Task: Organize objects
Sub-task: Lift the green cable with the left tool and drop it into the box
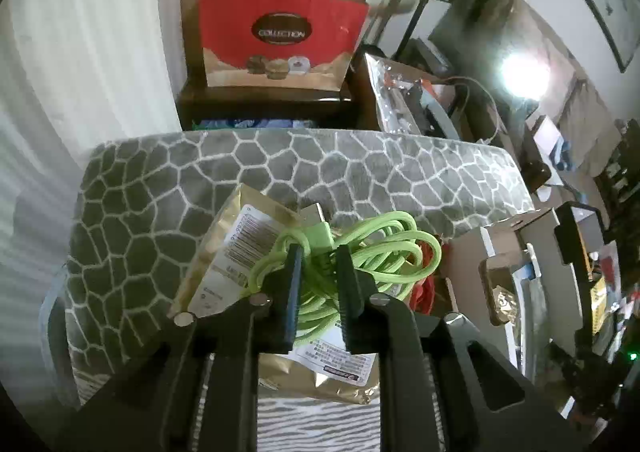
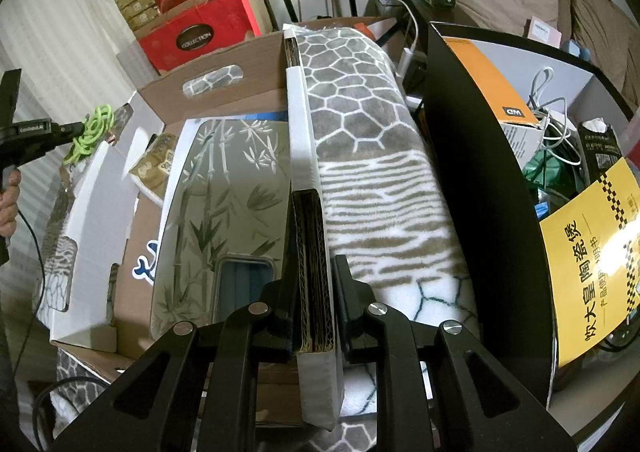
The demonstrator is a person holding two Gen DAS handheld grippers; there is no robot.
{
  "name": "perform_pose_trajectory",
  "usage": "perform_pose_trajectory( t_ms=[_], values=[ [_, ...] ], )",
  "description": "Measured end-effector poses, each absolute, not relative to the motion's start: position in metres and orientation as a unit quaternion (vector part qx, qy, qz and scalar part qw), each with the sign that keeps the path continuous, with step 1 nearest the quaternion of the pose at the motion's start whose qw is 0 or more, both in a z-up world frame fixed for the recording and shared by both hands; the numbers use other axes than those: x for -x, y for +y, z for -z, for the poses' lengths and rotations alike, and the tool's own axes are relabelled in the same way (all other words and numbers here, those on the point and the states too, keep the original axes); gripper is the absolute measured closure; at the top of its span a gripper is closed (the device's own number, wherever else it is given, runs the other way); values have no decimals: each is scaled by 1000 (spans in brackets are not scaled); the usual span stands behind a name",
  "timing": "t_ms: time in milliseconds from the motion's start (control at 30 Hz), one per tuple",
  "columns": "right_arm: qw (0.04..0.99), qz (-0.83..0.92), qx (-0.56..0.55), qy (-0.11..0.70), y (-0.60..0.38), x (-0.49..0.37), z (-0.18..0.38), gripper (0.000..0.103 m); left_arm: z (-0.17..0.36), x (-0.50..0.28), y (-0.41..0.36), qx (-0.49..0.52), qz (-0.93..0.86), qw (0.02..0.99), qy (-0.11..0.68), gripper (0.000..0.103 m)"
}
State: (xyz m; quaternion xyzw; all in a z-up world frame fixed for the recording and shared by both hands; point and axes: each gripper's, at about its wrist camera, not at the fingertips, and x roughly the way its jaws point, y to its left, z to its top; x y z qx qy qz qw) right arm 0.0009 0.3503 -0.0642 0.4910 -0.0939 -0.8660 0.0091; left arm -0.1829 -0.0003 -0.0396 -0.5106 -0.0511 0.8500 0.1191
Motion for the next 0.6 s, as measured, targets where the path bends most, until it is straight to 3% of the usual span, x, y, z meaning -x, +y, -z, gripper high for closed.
perform_pose_trajectory(
  t_ms=[267, 600],
  values=[
    [9, 866, -491, -95, 350, -2, 65, 86, -4, 155, 15, 472, -860, 188, -55, 92],
    [9, 866, -491, -95, 351, -2, 65, 86, -75, 94, 98, 402, -836, 370, 54, 92]
  ],
)
